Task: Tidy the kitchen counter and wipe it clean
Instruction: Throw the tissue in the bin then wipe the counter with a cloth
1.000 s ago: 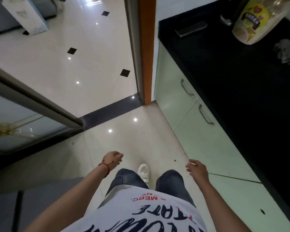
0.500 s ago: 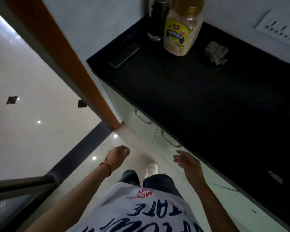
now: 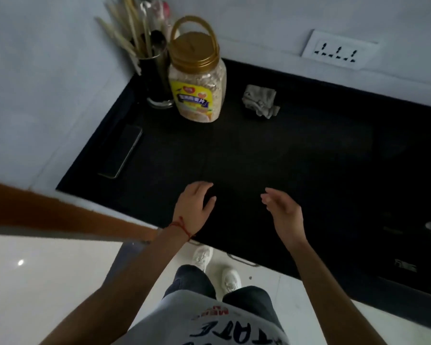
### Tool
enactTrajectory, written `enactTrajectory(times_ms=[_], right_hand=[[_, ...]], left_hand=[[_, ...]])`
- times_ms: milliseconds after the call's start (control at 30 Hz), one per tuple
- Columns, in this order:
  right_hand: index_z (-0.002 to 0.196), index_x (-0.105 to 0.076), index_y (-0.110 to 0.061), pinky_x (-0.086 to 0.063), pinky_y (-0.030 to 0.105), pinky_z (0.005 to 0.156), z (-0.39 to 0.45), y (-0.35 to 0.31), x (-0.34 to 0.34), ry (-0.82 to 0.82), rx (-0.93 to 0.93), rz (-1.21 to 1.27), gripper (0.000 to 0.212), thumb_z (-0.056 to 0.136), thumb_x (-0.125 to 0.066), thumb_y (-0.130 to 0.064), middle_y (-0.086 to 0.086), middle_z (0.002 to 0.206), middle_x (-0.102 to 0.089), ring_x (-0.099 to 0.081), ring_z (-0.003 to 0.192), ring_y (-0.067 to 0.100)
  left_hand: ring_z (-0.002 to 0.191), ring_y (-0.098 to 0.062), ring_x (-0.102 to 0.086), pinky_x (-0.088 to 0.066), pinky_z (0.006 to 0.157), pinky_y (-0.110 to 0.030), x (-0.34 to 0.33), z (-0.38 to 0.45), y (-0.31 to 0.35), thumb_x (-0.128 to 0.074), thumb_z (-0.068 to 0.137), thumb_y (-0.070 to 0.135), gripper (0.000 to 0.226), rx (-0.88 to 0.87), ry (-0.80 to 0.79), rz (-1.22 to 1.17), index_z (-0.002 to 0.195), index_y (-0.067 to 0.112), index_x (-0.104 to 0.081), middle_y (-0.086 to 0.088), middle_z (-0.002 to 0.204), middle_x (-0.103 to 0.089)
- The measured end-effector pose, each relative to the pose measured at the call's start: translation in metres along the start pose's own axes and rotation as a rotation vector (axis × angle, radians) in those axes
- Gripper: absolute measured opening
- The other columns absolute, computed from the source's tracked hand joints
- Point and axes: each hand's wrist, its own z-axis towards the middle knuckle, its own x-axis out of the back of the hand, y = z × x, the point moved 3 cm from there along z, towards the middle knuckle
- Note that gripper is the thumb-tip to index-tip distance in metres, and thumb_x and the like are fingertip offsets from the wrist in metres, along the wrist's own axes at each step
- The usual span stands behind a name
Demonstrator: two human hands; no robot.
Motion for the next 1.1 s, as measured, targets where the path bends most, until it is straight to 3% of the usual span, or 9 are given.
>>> enactTrajectory(times_ms=[133, 300, 433, 533, 733, 1100], right_hand=[[0.120, -0.057, -0.020, -0.047, 0.027, 0.096, 0.051, -0.030, -0.011, 0.102, -0.004, -0.026, 0.029, 0.091, -0.054, -0.019, -0.003, 0.113, -0.065, -0.059, 0.105, 0.006], [0.126, -0.052, -0.017, -0.040, 0.019, 0.089, 0.125, -0.068, -0.024, 0.198, 0.047, -0.158, 0.035, 0.091, -0.053, -0.017, 0.001, 0.123, -0.060, -0.054, 0.111, 0.009], [0.130, -0.047, -0.017, -0.043, 0.028, 0.097, 0.179, -0.082, -0.031, 0.220, 0.130, -0.350, 0.042, 0.089, -0.056, -0.020, 0.003, 0.131, -0.053, -0.051, 0.120, 0.015], [0.134, -0.041, -0.018, -0.041, 0.034, 0.100, 0.211, -0.088, -0.040, 0.208, 0.227, -0.541, 0.050, 0.087, -0.058, -0.021, 0.005, 0.139, -0.044, -0.043, 0.128, 0.020], [0.141, -0.028, -0.017, -0.032, 0.047, 0.110, 0.261, -0.095, -0.064, 0.074, 0.326, -0.848, 0.064, 0.085, -0.060, -0.020, 0.008, 0.151, -0.026, -0.023, 0.140, 0.026], [0.131, -0.047, -0.012, -0.040, 0.043, 0.099, 0.273, -0.101, -0.057, 0.172, 0.393, -0.941, 0.044, 0.088, -0.051, -0.009, 0.009, 0.138, -0.048, -0.041, 0.128, 0.027]], left_hand=[[0.141, -0.023, -0.024, -0.022, 0.115, -0.035, -0.012, 0.048, 0.000, -0.039, 0.093, 0.036, 0.051, -0.140, -0.186, 0.211, 0.138, 0.012, -0.037, -0.009, 0.149, -0.033], [0.145, -0.024, -0.003, -0.006, 0.119, -0.039, -0.035, 0.084, 0.009, -0.033, 0.095, 0.036, 0.055, -0.261, -0.355, 0.379, 0.144, 0.015, -0.018, -0.008, 0.157, -0.007], [0.145, -0.028, -0.009, -0.007, 0.118, -0.040, -0.043, 0.096, 0.009, -0.036, 0.094, 0.037, 0.056, -0.323, -0.373, 0.406, 0.143, 0.014, -0.022, -0.012, 0.156, -0.010], [0.139, -0.030, -0.029, -0.015, 0.111, -0.040, -0.044, 0.100, 0.005, -0.046, 0.088, 0.038, 0.054, -0.361, -0.325, 0.405, 0.136, 0.014, -0.037, -0.014, 0.150, -0.030], [0.132, -0.026, -0.043, -0.033, 0.106, -0.039, -0.045, 0.100, -0.002, -0.036, 0.084, 0.044, 0.053, -0.367, -0.298, 0.388, 0.131, 0.018, -0.043, -0.010, 0.143, -0.043], [0.129, -0.022, -0.047, -0.040, 0.103, -0.037, -0.043, 0.102, -0.003, -0.035, 0.083, 0.047, 0.054, -0.407, -0.281, 0.411, 0.129, 0.021, -0.044, -0.008, 0.140, -0.048]])
